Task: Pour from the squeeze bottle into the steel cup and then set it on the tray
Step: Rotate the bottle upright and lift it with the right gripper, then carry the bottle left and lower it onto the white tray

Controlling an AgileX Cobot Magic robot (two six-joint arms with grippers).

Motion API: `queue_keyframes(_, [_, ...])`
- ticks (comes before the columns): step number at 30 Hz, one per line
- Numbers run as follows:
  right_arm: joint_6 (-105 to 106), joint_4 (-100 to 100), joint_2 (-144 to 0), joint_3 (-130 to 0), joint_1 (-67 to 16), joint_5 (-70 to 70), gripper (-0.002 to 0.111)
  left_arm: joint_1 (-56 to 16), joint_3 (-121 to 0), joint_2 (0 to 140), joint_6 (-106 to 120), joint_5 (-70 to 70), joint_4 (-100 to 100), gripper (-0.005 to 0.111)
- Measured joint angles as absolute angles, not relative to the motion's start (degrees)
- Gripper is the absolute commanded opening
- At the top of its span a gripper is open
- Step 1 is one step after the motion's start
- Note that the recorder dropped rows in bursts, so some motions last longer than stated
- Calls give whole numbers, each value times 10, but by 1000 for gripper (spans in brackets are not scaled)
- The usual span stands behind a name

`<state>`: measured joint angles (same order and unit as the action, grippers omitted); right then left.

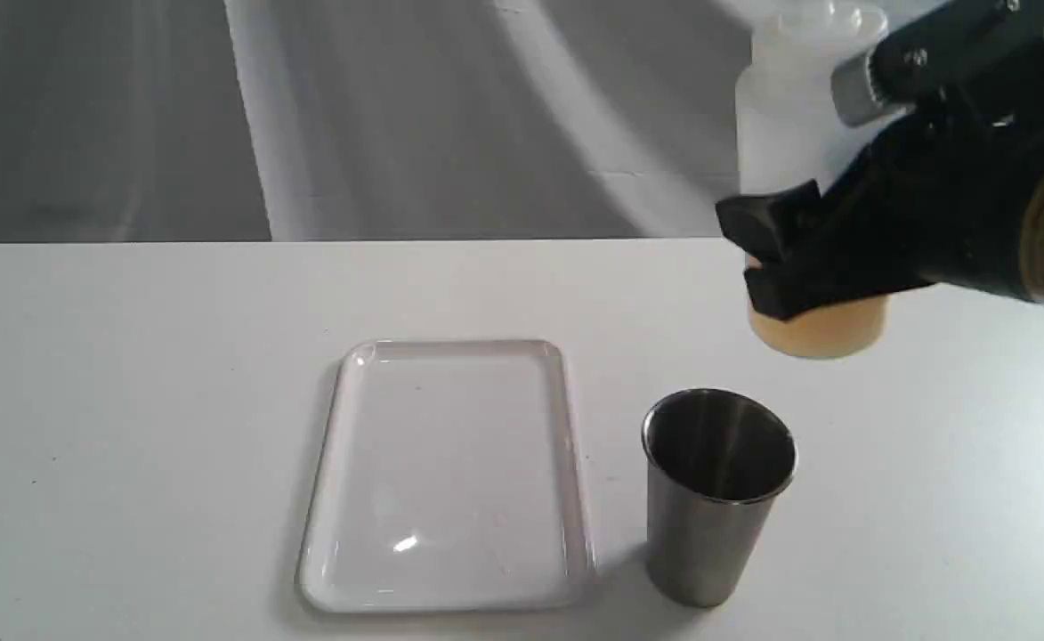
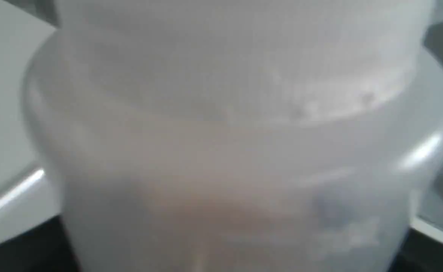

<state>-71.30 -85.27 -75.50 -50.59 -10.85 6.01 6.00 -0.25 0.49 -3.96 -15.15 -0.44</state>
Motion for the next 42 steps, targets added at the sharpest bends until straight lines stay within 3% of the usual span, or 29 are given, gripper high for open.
queue_keyframes(11, [-715, -800, -858, -624, -117, 199, 0, 60, -3, 5, -40, -152, -4, 8])
queue_keyframes(21, [-683, -793, -1000, -716, -234, 158, 0, 60, -3, 5, -40, -152, -4, 8])
queue_keyframes(29, [-676, -741, -1104, -766, -246, 148, 0, 60, -3, 5, -40, -152, -4, 8])
queue_keyframes(37, [-569, -701, -1182, -768, -246, 172, 0, 60, -3, 5, -40, -152, -4, 8])
queue_keyframes(42, [-434, -551, -1222, -768, -246, 229, 0, 60, -3, 5, -40, -152, -4, 8])
